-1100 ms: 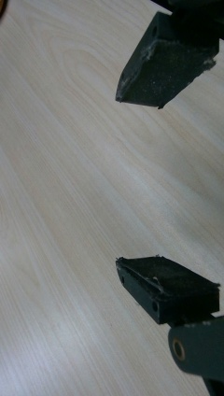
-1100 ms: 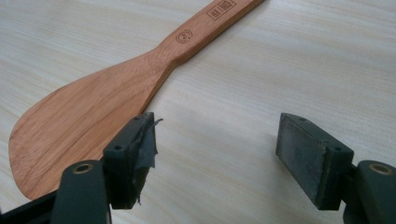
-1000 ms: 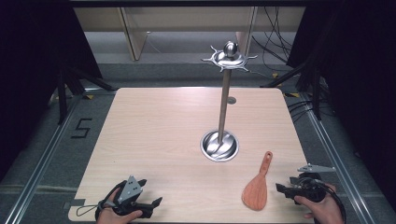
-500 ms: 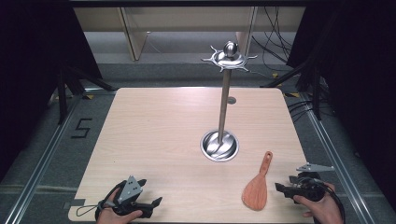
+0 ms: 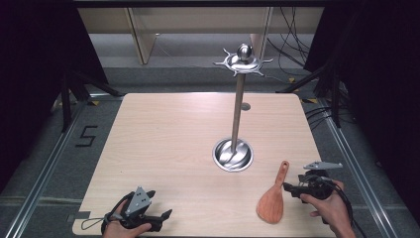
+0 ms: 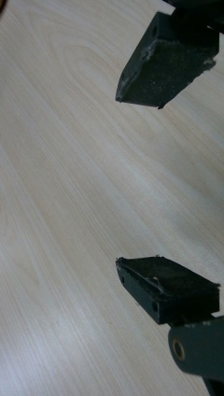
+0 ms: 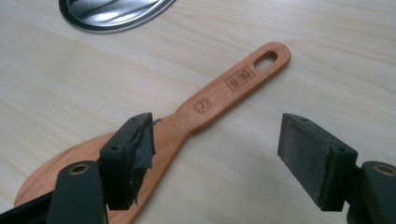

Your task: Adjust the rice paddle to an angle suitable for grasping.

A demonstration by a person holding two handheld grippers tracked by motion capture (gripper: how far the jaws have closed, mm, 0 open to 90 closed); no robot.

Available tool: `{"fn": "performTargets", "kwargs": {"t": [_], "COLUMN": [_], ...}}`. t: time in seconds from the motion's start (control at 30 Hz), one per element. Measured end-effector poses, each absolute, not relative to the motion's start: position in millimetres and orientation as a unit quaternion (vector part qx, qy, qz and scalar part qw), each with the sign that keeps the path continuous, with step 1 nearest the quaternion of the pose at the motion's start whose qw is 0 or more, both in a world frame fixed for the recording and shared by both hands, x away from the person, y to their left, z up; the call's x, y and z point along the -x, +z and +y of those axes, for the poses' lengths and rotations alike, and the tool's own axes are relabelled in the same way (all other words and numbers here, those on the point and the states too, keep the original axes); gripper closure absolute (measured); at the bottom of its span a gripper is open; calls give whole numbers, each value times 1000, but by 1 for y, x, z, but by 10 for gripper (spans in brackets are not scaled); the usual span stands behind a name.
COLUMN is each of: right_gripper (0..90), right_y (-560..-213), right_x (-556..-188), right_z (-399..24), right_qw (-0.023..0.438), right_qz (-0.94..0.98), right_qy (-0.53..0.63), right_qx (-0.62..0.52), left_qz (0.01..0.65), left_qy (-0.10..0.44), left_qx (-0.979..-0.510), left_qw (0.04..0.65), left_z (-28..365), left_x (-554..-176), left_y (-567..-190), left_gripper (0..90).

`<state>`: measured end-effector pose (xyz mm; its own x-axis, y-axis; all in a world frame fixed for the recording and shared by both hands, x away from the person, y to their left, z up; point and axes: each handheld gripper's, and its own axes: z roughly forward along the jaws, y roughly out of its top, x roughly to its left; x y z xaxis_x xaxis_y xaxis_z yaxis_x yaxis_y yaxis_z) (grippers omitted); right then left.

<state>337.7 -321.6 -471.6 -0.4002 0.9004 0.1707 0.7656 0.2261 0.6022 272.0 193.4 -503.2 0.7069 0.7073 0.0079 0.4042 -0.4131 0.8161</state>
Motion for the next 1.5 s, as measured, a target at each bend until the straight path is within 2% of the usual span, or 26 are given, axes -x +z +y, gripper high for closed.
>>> {"fn": "performTargets", "kwargs": {"t": [0.07,0.13,0.17,0.27,0.5,0.6,0.67,0.87,0.9,0.93,0.97,1.2,1.23,1.27,1.43,1.5], "right_gripper": [282,288,291,295,300,301,304,317,320,327,340,466,488,508,573,598], "right_y": [-473,-474,-473,-477,-481,-486,-487,-490,-491,-492,-491,-490,-488,-488,-486,-486], "right_x": [-343,-350,-351,-361,-373,-377,-377,-382,-383,-385,-386,-392,-391,-392,-396,-396], "right_z": [-316,-315,-313,-306,-297,-295,-294,-294,-295,-294,-294,-290,-288,-288,-289,-288], "right_qw": [108,115,98,94,104,126,125,117,117,123,125,129,123,123,121,108], "right_qz": [771,785,787,791,799,799,794,796,800,798,800,822,819,820,828,834], "right_qy": [311,300,291,282,267,266,263,247,251,254,241,235,228,226,223,224], "right_qx": [-545,-529,-535,-535,-528,-524,-534,-540,-532,-533,-534,-503,-512,-511,-500,-492], "left_qz": [323,340,334,330,324,339,345,351,337,328,351,346,329,337,350,331], "left_qy": [185,178,180,181,188,172,175,169,174,173,166,174,183,175,167,179], "left_qx": [-835,-822,-826,-830,-834,-823,-826,-816,-824,-834,-819,-821,-830,-822,-820,-829], "left_qw": [405,421,417,412,406,422,410,427,420,408,423,420,410,424,420,413], "left_z": [196,193,194,195,197,193,194,192,193,195,192,193,196,193,193,195], "left_x": [-273,-272,-272,-272,-274,-271,-271,-270,-272,-272,-270,-271,-273,-272,-270,-272], "left_y": [-501,-503,-503,-502,-501,-503,-502,-504,-503,-502,-504,-503,-502,-504,-503,-502], "left_gripper": [155,155,155,155,155,155,155,155,155,155,155,154,154,154,154,154]}}
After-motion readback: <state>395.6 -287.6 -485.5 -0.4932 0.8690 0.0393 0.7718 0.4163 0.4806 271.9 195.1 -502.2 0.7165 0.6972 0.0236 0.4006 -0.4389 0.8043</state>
